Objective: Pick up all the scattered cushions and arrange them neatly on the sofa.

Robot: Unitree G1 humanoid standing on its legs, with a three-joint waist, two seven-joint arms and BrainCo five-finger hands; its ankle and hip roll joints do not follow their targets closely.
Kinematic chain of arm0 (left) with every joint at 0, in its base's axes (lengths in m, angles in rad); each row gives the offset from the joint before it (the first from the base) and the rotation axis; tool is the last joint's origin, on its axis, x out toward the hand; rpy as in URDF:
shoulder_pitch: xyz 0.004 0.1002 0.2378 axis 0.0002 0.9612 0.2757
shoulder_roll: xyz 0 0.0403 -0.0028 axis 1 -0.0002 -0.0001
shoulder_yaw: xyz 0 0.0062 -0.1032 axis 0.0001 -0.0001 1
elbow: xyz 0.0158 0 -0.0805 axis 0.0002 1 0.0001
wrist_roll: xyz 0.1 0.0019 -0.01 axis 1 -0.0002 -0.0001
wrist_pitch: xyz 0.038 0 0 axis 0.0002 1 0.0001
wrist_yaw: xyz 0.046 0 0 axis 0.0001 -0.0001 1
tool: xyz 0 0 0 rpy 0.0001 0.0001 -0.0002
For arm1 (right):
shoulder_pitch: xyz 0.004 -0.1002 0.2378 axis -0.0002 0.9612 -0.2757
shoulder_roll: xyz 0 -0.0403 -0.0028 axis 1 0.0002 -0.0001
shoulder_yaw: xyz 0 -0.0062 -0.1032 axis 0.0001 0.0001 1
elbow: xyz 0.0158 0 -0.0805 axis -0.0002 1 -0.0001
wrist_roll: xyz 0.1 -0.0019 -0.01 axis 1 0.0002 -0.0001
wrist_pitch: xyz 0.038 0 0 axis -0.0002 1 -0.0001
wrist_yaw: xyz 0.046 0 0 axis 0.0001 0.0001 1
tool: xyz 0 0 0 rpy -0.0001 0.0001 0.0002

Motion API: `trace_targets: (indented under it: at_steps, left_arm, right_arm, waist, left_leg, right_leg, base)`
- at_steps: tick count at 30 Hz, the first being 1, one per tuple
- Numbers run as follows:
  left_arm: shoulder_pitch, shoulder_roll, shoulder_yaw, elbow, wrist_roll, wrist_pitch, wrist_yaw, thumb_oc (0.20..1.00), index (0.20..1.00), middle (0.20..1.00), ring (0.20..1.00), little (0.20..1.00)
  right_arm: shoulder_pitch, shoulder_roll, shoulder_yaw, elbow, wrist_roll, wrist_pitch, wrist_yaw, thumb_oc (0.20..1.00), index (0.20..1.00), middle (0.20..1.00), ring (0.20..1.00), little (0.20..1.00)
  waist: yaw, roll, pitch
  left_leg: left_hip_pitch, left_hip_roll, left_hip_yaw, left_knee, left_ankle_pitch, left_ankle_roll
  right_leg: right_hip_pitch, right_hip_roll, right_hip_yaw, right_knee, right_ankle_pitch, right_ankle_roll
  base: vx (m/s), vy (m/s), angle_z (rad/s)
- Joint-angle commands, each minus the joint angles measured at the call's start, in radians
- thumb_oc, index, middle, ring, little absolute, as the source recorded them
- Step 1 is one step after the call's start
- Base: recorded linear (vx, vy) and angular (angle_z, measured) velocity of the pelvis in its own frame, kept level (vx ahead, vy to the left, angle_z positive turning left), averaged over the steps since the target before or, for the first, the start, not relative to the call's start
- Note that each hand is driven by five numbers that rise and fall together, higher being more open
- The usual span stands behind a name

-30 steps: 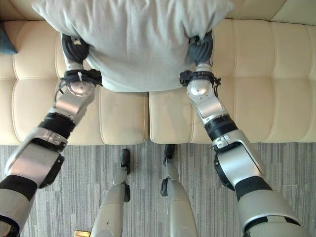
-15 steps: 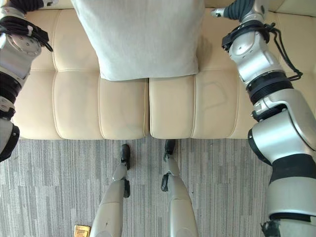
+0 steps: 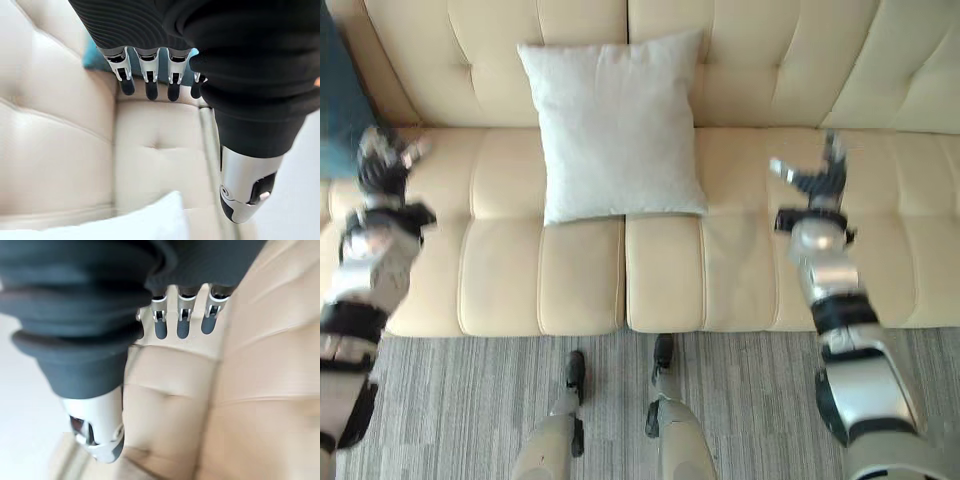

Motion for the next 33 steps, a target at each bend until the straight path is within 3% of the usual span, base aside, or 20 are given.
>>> trace_targets:
  at_steps: [1, 4, 7, 11, 12, 14, 15, 17, 19, 21, 22, 25, 30, 32, 33]
  left_arm:
    - [0.111, -0.046, -0.021, 0.083, 0.3, 0.007, -0.085, 1.0, 1.0, 1.0, 1.0, 1.0]
    - [0.207, -0.095, -0.022, 0.121, 0.412, 0.027, -0.121, 1.0, 1.0, 1.0, 1.0, 1.0]
    - [0.304, -0.199, -0.036, 0.238, 0.532, 0.049, -0.125, 1.0, 1.0, 1.0, 1.0, 1.0]
    - [0.323, -0.269, -0.029, 0.338, 0.548, 0.061, -0.113, 1.0, 1.0, 1.0, 1.0, 1.0]
    - [0.307, -0.297, -0.029, 0.398, 0.538, 0.062, -0.1, 1.0, 1.0, 1.0, 1.0, 1.0]
    - [0.295, -0.306, -0.029, 0.417, 0.527, 0.063, -0.094, 1.0, 1.0, 1.0, 1.0, 1.0]
    - [0.291, -0.322, -0.042, 0.451, 0.534, 0.068, -0.084, 1.0, 1.0, 1.0, 1.0, 1.0]
    - [0.295, -0.334, -0.048, 0.476, 0.535, 0.073, -0.083, 1.0, 1.0, 1.0, 1.0, 1.0]
    - [0.302, -0.346, -0.058, 0.495, 0.54, 0.074, -0.088, 1.0, 1.0, 1.0, 1.0, 1.0]
    - [0.304, -0.349, -0.062, 0.491, 0.538, 0.072, -0.089, 1.0, 1.0, 1.0, 1.0, 1.0]
    - [0.316, -0.35, -0.07, 0.465, 0.538, 0.07, -0.088, 1.0, 1.0, 1.0, 1.0, 1.0]
    - [0.314, -0.357, -0.069, 0.466, 0.533, 0.067, -0.081, 1.0, 1.0, 1.0, 1.0, 1.0]
    - [0.311, -0.358, -0.076, 0.432, 0.526, 0.068, -0.077, 1.0, 1.0, 1.0, 1.0, 1.0]
    - [0.305, -0.358, -0.079, 0.427, 0.528, 0.068, -0.076, 1.0, 1.0, 1.0, 1.0, 1.0]
    - [0.3, -0.359, -0.081, 0.43, 0.529, 0.065, -0.078, 1.0, 1.0, 1.0, 1.0, 1.0]
  right_arm:
    - [0.12, -0.07, 0.024, 0.03, -0.194, -0.015, 0.127, 1.0, 1.0, 1.0, 1.0, 1.0]
    - [0.201, -0.07, 0.017, 0.028, -0.296, -0.002, 0.162, 1.0, 1.0, 1.0, 1.0, 1.0]
    - [0.303, 0.017, -0.002, 0.093, -0.362, 0.011, 0.187, 1.0, 1.0, 1.0, 1.0, 1.0]
    - [0.313, 0.095, 0.02, 0.171, -0.398, 0.028, 0.187, 1.0, 1.0, 1.0, 1.0, 1.0]
    - [0.301, 0.153, 0.034, 0.225, -0.395, 0.038, 0.182, 1.0, 1.0, 1.0, 1.0, 1.0]
    - [0.288, 0.173, 0.042, 0.253, -0.387, 0.035, 0.175, 1.0, 1.0, 1.0, 1.0, 1.0]
    - [0.295, 0.205, 0.057, 0.317, -0.376, 0.036, 0.174, 1.0, 1.0, 1.0, 1.0, 1.0]
    - [0.306, 0.225, 0.069, 0.355, -0.379, 0.037, 0.179, 1.0, 1.0, 1.0, 1.0, 1.0]
    - [0.325, 0.243, 0.071, 0.373, -0.375, 0.034, 0.181, 1.0, 1.0, 1.0, 1.0, 1.0]
    - [0.328, 0.247, 0.072, 0.379, -0.372, 0.034, 0.179, 1.0, 1.0, 1.0, 1.0, 1.0]
    - [0.328, 0.25, 0.08, 0.371, -0.37, 0.037, 0.173, 1.0, 1.0, 1.0, 1.0, 1.0]
    - [0.324, 0.255, 0.094, 0.373, -0.358, 0.027, 0.161, 1.0, 1.0, 1.0, 1.0, 1.0]
    - [0.324, 0.241, 0.099, 0.353, -0.339, 0.022, 0.152, 1.0, 1.0, 1.0, 1.0, 1.0]
    - [0.316, 0.24, 0.099, 0.358, -0.336, 0.025, 0.149, 1.0, 1.0, 1.0, 1.0, 1.0]
    - [0.312, 0.239, 0.102, 0.361, -0.332, 0.025, 0.151, 1.0, 1.0, 1.0, 1.0, 1.0]
  waist:
    - [0.0, 0.029, -0.175]
    - [-0.003, 0.028, -0.197]
    - [-0.005, 0.02, -0.214]
    - [-0.004, 0.011, -0.186]
    - [-0.004, 0.009, -0.157]
    - [0.0, 0.013, -0.142]
    - [0.015, 0.024, -0.127]
    - [0.031, 0.027, -0.141]
    - [0.047, 0.015, -0.165]
    - [0.056, 0.009, -0.175]
    - [0.078, -0.008, -0.18]
    - [0.084, -0.005, -0.189]
    - [0.075, 0.024, -0.148]
    - [0.073, 0.026, -0.136]
    - [0.07, 0.023, -0.127]
  left_leg:
    - [0.055, -0.023, -0.008, -0.006, -0.101, -0.027]
    - [0.081, -0.034, -0.004, -0.006, -0.11, -0.016]
    - [0.112, -0.054, 0.006, -0.006, -0.124, 0.006]
    - [0.108, -0.066, 0.018, -0.006, -0.124, 0.02]
    - [0.089, -0.059, 0.029, -0.006, -0.104, 0.023]
    - [0.079, -0.05, 0.034, -0.006, -0.093, 0.026]
    - [0.061, -0.033, 0.045, -0.006, -0.071, 0.033]
    - [0.043, -0.027, 0.048, -0.006, -0.06, 0.036]
    - [0.031, -0.033, 0.049, -0.006, -0.051, 0.036]
    - [0.015, -0.035, 0.05, -0.006, -0.037, 0.033]
    - [-0.025, -0.03, 0.056, 0.014, -0.014, 0.025]
    - [-0.065, -0.006, 0.054, 0.033, 0.023, -0.001]
    - [-0.113, 0.038, 0.033, 0.063, 0.088, -0.051]
    - [-0.122, 0.037, 0.021, 0.083, 0.085, -0.054]
    - [-0.121, 0.025, 0.008, 0.12, 0.056, -0.043]
  right_leg:
    - [0.083, -0.055, 0.0, 0.047, -0.181, 0.13]
    - [0.11, -0.058, 0.006, 0.028, -0.171, 0.134]
    - [0.136, -0.074, 0.016, 0.001, -0.144, 0.146]
    - [0.107, -0.086, 0.023, 0.02, -0.113, 0.163]
    - [0.071, -0.091, 0.028, 0.085, -0.114, 0.174]
    - [0.059, -0.088, 0.028, 0.126, -0.136, 0.168]
    - [0.072, -0.085, 0.017, 0.238, -0.213, 0.14]
    - [0.104, -0.081, 0.013, 0.293, -0.259, 0.122]
    - [0.169, -0.073, 0.034, 0.318, -0.296, 0.129]
    - [0.2, -0.061, 0.05, 0.297, -0.301, 0.131]
    - [0.257, -0.037, 0.076, 0.204, -0.33, 0.115]
    - [0.279, -0.009, 0.085, 0.106, -0.349, 0.089]
    - [0.274, 0.039, 0.069, 0.112, -0.364, 0.049]
    - [0.264, 0.039, 0.059, 0.12, -0.362, 0.043]
    - [0.252, 0.033, 0.053, 0.127, -0.352, 0.042]
  base:
    - [0.02, 0.128, -0.1]
    - [-0.01, 0.111, -0.09]
    - [-0.08, 0.113, -0.11]
    - [-0.19, 0.076, -0.17]
    - [-0.4, 0.045, -0.29]
    - [-0.33, 0.025, -0.33]
    - [-0.28, 0.029, -0.38]
    - [-0.22, 0.013, -0.24]
    - [-0.13, -0.061, 0.07]
    - [-0.19, -0.11, 0.03]
    - [-0.16, -0.101, -0.15]
    - [-0.24, -0.191, -0.3]
    - [-0.25, -0.174, 0.04]
    - [-0.19, -0.064, 0.14]
    - [-0.35, -0.097, 0.2]
